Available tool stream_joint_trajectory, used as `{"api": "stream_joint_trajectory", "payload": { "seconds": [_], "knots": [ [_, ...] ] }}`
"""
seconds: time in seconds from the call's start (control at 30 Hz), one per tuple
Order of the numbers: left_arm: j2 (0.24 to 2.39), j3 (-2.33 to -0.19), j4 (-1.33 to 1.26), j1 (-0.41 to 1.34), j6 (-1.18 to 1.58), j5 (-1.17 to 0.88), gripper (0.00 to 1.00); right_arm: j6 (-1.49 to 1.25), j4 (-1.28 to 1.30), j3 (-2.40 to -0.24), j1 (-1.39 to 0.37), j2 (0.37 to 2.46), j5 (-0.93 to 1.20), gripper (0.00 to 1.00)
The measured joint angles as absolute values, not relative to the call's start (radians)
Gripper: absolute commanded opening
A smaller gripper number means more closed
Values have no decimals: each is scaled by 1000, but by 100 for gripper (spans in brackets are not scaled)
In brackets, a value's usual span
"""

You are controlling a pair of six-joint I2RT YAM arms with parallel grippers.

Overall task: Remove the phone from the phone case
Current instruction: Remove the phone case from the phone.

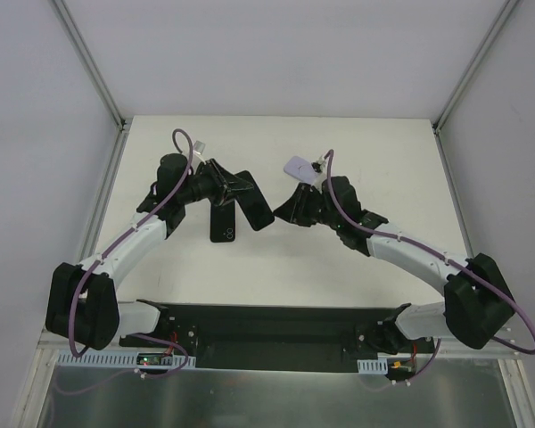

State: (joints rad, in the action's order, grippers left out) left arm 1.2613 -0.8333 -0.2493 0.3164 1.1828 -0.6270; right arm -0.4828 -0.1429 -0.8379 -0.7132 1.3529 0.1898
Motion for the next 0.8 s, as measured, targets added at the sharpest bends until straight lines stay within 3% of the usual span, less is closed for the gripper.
{"api": "stream_joint_trajectory", "payload": {
  "seconds": [0.17,0.2,0.47,0.5,0.57,0.6,0.7,0.8],
  "knots": [
    [1282,-798,-324,306,1233,-625,0,-558,-284,-781,-671,1377,282,12],
    [1288,-791,-339,306,1245,-625,0,-575,-310,-770,-662,1382,303,2],
    [1311,-786,-389,306,1299,-634,0,-656,-412,-726,-607,1374,398,3],
    [1311,-786,-393,306,1304,-642,0,-661,-413,-721,-603,1362,407,21],
    [1311,-786,-407,306,1319,-659,0,-667,-410,-711,-596,1332,418,40],
    [1311,-786,-419,306,1328,-673,0,-668,-400,-705,-589,1311,422,58],
    [1311,-789,-469,307,1357,-719,0,-675,-359,-687,-572,1251,439,75],
    [1311,-796,-517,308,1371,-769,0,-681,-329,-676,-566,1203,471,75]
  ]
}}
